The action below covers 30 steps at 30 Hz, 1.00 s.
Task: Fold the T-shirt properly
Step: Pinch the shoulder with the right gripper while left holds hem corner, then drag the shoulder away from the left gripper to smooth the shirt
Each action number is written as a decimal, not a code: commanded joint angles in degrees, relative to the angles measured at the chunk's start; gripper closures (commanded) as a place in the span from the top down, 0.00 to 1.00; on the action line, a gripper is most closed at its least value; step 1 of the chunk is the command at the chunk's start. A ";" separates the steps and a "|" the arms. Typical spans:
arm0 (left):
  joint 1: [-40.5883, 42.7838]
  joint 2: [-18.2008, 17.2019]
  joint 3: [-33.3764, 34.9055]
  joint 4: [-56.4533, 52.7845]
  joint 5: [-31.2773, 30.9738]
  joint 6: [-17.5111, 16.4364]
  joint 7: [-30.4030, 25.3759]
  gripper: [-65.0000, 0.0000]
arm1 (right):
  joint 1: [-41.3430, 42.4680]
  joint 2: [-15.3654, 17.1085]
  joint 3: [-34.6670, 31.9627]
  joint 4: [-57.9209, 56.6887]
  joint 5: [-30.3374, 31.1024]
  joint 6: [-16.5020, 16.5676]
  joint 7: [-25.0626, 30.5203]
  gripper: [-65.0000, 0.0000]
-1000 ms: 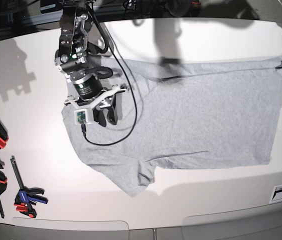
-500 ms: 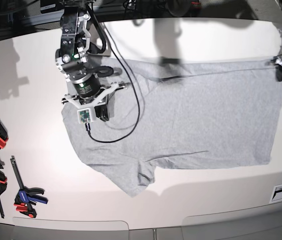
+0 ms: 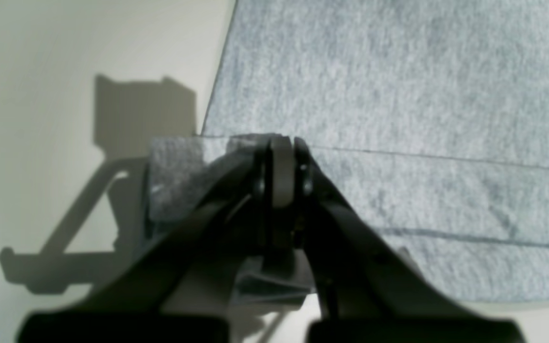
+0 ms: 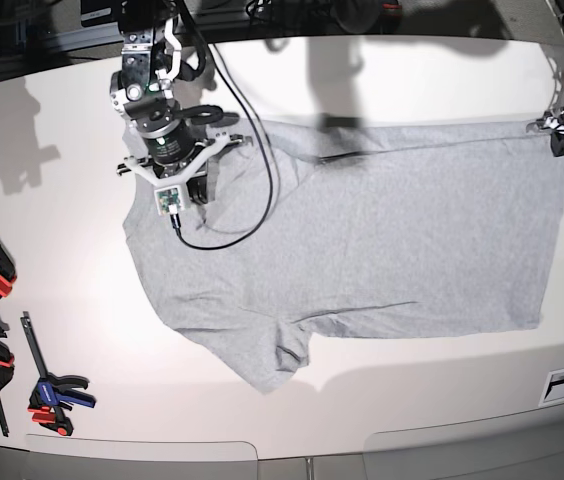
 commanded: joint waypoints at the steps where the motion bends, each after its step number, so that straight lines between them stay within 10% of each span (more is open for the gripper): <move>1: -0.42 -1.11 -0.33 0.72 -0.81 -0.46 -0.72 0.00 | 0.61 0.02 -0.04 0.79 0.55 -0.76 1.33 0.00; 30: -0.11 0.44 -0.33 -4.17 3.10 3.98 2.54 0.00 | 1.40 0.20 0.00 -6.49 -0.24 -1.92 1.40 0.00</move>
